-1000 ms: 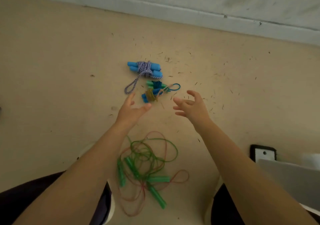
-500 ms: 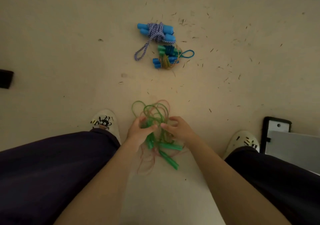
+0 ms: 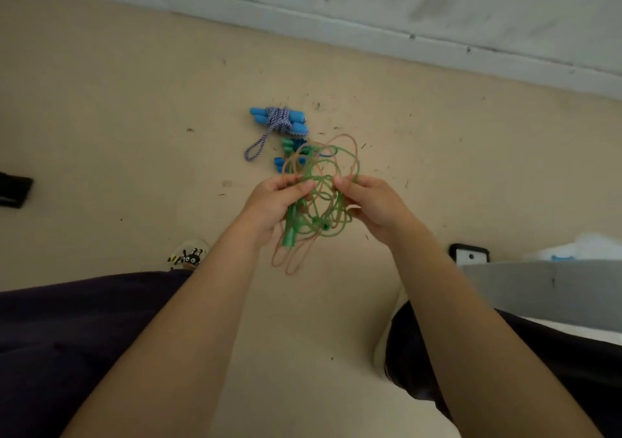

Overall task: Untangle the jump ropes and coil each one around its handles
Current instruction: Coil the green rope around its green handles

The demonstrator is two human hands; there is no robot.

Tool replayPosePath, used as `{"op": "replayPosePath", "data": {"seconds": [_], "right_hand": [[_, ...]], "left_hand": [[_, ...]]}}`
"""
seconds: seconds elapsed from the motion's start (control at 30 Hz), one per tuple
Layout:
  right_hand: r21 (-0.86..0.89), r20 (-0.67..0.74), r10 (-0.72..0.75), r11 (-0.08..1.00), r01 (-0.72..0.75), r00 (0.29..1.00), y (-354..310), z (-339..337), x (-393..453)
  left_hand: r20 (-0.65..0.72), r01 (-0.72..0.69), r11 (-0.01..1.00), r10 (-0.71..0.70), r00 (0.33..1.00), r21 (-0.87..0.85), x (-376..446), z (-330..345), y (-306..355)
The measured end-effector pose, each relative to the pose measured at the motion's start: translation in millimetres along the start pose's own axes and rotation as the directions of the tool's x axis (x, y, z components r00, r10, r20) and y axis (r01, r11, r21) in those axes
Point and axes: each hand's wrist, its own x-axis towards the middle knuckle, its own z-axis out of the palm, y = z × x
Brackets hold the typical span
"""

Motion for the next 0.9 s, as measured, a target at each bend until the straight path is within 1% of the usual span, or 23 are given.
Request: {"op": "replayPosePath", "data": {"seconds": [0.1,0.2,0.3,0.33,0.4,0.5,0.6,0.7,0.8,0.83,0.9], "right_hand": [[-0.086,-0.009,-0.157,0.984,0.156,0.988,-55.6,-9.9,-46.1],[-0.126,0.043,-0.288,0.948,0.291,0.957,-106.8,-11.0,-102.6],[-0.145,0.066,-0.378,0.912,0.384,0.923,-147.8,-10.6,-159.3],[-0.15,0.067,-0.406,0.899,0.412,0.911,-157.8,-11.3,-175.5],[-0.157,0.066,-0.447,0.878,0.451,0.892,-172.4,-14.3,-203.3],[-0.148,0.058,-0.485,0.86,0.488,0.873,-182.2,-19.7,-233.4],[-0.151,0.071,-0.501,0.849,0.506,0.862,-179.5,-22.0,-249.1],[-0.199,0.137,-0.48,0.843,0.499,0.866,-169.7,-17.9,-253.5],[-0.242,0.192,-0.444,0.843,0.48,0.875,-153.8,-11.0,-251.2],[-0.237,0.181,-0.452,0.842,0.485,0.873,-148.4,-8.3,-248.9],[-0.265,0.09,-0.509,0.816,0.513,0.856,-141.3,-4.3,-243.9]], "left_hand": [[0.031,-0.127,0.991,0.126,0.992,0.038,-39.7,8.1,50.0],[0.16,-0.223,0.972,0.209,0.965,0.075,-95.5,14.4,102.8],[0.255,-0.337,0.935,0.301,0.919,0.108,-151.7,16.7,147.4],[0.269,-0.381,0.914,0.336,0.903,0.138,-167.8,16.1,159.1],[0.253,-0.462,0.868,0.413,0.875,0.18,-195.6,12.4,176.7],[0.219,-0.544,0.82,0.506,0.835,0.18,-223.3,-0.3,189.6],[0.223,-0.557,0.815,0.52,0.825,0.16,-239.6,-8.0,187.5],[0.174,-0.523,0.843,0.499,0.849,0.131,-246.2,-8.5,174.1],[0.151,-0.496,0.853,0.475,0.867,0.164,-246.1,-4.9,161.5],[0.146,-0.485,0.855,0.464,0.874,0.184,-246.7,-3.2,159.3],[0.136,-0.478,0.846,0.458,0.878,0.238,-246.2,-0.5,158.1]]}}
